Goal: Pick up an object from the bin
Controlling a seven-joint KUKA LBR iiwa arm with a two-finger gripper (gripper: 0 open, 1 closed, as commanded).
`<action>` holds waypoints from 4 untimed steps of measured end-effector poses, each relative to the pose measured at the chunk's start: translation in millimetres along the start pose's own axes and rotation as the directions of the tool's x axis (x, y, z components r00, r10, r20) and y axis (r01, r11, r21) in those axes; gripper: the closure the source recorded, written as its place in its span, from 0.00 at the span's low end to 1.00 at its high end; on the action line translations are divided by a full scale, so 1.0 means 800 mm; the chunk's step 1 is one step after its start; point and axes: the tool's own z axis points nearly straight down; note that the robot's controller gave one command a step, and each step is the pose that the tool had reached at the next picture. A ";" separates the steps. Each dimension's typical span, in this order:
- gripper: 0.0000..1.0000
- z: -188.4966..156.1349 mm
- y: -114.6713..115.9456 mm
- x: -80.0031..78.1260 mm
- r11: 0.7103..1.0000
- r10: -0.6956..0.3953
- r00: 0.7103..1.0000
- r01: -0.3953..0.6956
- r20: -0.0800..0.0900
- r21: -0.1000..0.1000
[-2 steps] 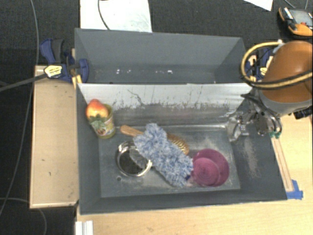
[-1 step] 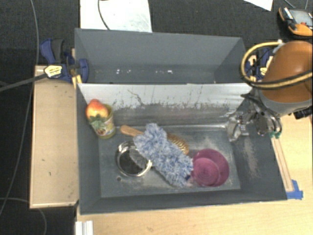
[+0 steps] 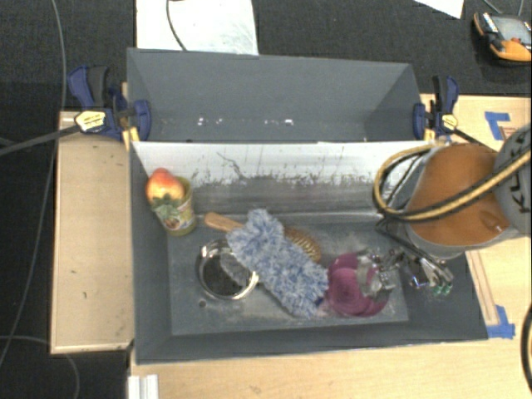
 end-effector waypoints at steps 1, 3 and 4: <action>1.00 -0.043 0.031 -0.026 0.998 0.064 0.998 -0.064 0.011 0.005; 1.00 0.049 0.004 -0.013 0.901 -0.434 0.901 0.434 0.009 0.011; 1.00 0.043 0.066 0.005 0.996 -0.092 0.996 0.092 0.013 0.007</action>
Offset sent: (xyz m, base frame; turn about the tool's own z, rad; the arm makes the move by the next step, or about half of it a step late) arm 0.0000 0.0000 0.0000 0.0000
